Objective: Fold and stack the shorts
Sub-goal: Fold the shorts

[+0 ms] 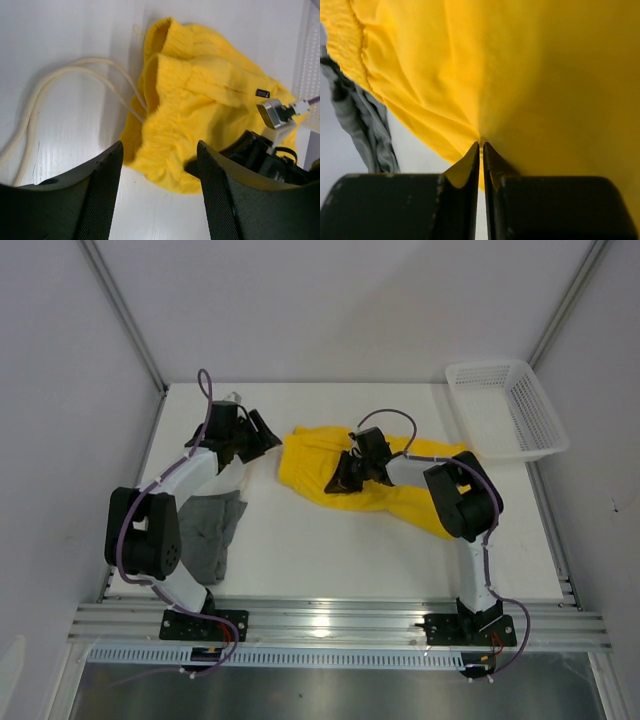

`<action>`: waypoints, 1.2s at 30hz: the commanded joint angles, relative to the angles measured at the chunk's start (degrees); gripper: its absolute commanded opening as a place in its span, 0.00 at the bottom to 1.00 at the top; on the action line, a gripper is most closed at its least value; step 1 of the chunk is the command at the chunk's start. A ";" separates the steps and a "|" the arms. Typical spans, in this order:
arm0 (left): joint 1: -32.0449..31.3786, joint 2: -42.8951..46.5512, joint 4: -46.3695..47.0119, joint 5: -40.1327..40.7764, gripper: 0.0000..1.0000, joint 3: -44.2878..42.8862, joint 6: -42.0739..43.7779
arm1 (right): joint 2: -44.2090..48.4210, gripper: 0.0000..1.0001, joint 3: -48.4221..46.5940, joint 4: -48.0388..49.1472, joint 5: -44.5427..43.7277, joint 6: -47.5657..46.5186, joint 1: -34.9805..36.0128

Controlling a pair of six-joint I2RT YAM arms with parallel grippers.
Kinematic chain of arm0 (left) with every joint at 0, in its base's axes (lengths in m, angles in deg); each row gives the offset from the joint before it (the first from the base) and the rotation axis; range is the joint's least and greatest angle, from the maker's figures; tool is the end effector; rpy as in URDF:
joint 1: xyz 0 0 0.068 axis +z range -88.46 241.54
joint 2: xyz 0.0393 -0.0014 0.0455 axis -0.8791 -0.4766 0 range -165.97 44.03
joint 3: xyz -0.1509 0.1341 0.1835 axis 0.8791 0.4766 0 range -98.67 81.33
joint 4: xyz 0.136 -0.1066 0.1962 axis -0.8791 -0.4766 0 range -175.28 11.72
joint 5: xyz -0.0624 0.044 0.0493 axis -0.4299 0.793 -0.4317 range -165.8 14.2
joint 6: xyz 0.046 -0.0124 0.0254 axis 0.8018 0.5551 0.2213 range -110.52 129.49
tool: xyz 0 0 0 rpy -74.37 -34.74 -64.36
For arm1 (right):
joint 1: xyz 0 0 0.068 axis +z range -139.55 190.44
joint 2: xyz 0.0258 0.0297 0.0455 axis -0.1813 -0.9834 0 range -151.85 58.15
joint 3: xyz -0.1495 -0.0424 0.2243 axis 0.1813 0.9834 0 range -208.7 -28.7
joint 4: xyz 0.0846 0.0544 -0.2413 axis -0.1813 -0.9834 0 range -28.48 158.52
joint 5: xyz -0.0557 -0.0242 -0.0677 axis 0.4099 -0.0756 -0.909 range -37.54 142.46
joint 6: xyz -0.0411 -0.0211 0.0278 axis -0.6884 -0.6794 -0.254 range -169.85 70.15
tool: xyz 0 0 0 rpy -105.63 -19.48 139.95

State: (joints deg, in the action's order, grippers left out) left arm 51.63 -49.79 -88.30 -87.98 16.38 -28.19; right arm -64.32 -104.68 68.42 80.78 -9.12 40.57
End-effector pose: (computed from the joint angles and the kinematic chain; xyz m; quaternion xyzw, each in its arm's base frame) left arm 0.3589 -0.0703 0.2427 -0.1708 0.8819 -0.2606 0.3538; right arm 0.3775 0.2386 0.1234 -0.0068 0.9054 0.3931 0.1605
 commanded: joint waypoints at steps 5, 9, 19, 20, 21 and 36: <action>-0.63 9.87 12.11 -3.19 0.63 16.77 -6.88 | 11.64 0.12 7.70 -7.54 -2.30 -6.37 0.28; -1.77 16.72 14.85 -1.44 0.63 23.63 -9.79 | 11.65 0.17 3.75 -8.60 -0.29 -6.89 0.63; -3.09 28.51 15.73 -0.03 0.65 33.38 -11.81 | 10.42 0.27 -3.54 -7.02 3.31 -5.66 0.28; -3.18 28.61 17.13 -0.38 0.65 33.83 -12.16 | 9.72 0.28 -5.82 -6.67 3.59 -5.14 0.19; -3.27 28.52 17.66 -0.64 0.65 34.62 -12.77 | 8.93 0.32 -6.80 -5.45 3.76 -4.87 0.02; -4.50 25.45 34.18 -1.88 0.68 44.38 -16.64 | -7.60 0.33 -17.98 0.45 3.95 1.37 0.02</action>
State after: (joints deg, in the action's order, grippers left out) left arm 47.93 -22.97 -62.51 -88.66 59.61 -42.83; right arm -70.68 -121.60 68.13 86.74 -8.44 40.60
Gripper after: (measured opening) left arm 0.674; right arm 0.336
